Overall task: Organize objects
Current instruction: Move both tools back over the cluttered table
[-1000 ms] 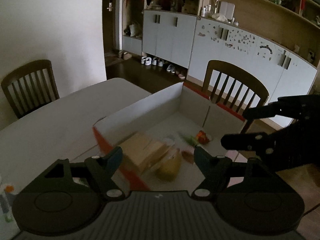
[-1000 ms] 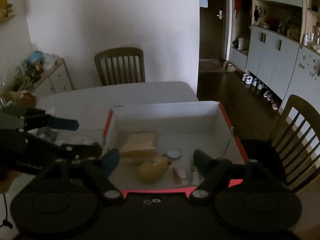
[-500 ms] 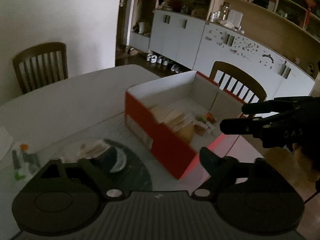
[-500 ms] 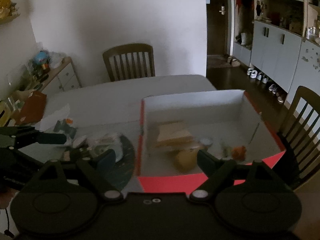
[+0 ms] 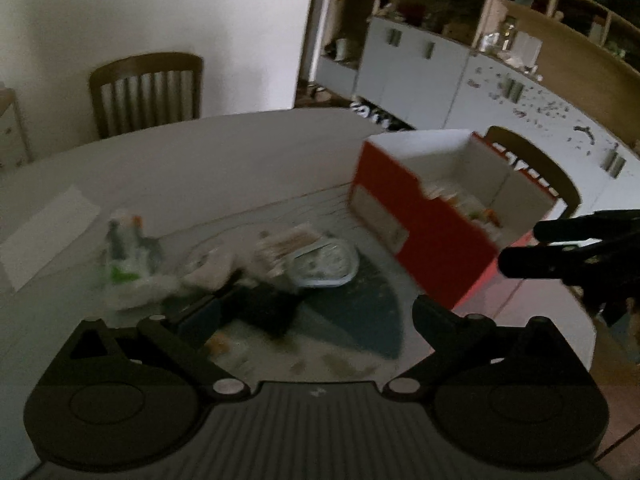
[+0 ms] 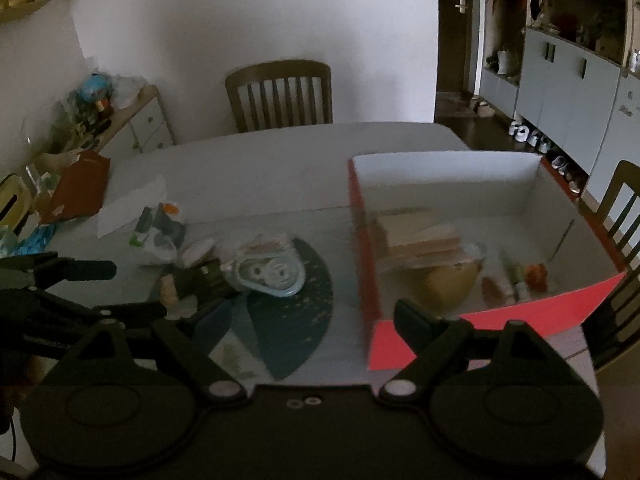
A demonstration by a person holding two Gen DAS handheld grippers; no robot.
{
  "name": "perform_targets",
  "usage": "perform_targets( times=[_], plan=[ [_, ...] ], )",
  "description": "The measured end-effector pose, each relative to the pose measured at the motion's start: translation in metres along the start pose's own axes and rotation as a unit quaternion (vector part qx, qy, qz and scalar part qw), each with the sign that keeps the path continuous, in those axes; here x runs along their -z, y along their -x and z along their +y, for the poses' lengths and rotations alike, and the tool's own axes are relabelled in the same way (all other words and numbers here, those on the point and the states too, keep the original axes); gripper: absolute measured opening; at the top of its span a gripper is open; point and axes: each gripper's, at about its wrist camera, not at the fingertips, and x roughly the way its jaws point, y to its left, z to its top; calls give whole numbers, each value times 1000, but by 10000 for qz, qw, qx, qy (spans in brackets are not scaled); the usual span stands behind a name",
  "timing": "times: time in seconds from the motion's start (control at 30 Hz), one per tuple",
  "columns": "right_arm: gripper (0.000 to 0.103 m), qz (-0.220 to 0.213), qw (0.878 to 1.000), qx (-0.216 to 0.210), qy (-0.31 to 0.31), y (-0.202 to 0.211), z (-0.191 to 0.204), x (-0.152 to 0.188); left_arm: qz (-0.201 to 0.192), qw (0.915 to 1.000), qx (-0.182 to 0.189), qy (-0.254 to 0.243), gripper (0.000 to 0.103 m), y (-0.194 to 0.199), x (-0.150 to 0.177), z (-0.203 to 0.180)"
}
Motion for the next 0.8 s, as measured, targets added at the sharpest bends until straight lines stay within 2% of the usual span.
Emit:
perform_targets(
  times=[0.27, 0.53, 0.8],
  plan=[
    [88, 233, 9997, -33, 98, -26, 29, 4, 267, 9995, -113, -148, 103, -11, 28, 31],
    [88, 539, 9980, -26, 324, -62, 56, 5, 218, 9982, -343, -435, 103, -29, 43, 55],
    [88, 814, 9947, -183, 602, -98, 75, 1, 243, 9955, -226, -893, 103, -55, 46, 67]
  ],
)
